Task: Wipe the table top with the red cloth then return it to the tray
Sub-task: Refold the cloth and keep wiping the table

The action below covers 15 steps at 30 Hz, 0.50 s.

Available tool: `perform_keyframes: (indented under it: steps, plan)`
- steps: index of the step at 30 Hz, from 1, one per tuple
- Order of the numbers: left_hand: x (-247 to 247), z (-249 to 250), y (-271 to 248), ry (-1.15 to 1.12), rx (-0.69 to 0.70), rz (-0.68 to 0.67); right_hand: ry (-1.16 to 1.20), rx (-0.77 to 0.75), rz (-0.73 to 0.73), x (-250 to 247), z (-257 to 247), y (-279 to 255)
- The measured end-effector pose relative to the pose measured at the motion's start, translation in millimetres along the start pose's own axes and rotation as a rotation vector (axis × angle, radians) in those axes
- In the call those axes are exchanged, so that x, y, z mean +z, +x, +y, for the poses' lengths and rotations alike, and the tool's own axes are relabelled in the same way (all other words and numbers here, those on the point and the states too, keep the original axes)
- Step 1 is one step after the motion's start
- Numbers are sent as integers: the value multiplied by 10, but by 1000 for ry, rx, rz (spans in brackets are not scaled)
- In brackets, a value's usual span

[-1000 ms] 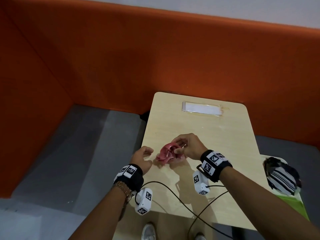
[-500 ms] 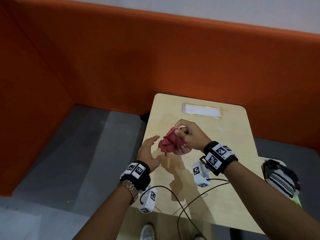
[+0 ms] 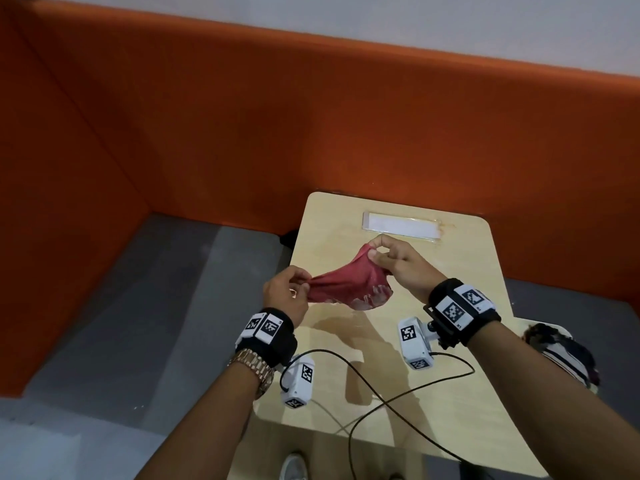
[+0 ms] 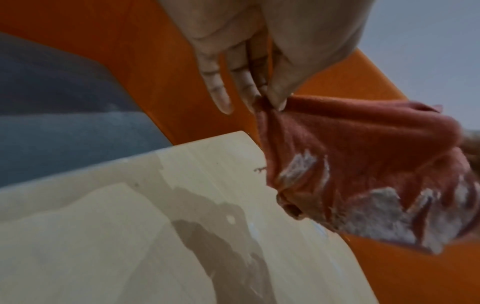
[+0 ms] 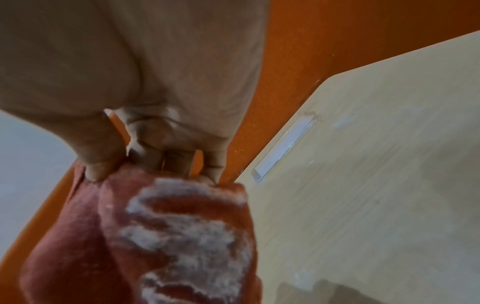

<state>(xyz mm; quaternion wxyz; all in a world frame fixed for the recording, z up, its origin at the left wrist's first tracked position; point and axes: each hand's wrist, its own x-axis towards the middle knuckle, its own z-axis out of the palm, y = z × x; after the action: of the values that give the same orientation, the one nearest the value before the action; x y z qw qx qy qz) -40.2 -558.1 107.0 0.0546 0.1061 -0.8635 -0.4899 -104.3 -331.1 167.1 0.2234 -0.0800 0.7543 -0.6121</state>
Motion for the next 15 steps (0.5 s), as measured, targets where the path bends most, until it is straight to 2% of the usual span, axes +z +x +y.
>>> perform_keyframes:
  steps: [4,7,10,15]
  plan:
    - [-101,42,56,86,112,74,57,-3,73,-14,43,-10]
    - [-39,229,-59,21,182,-57,105,4,99,38,34,23]
    - [124,307,-160,13,133,-167,230,32,109,147,-1,53]
    - [166,350,-166,-76,1,-178,460,96,173,176,17,63]
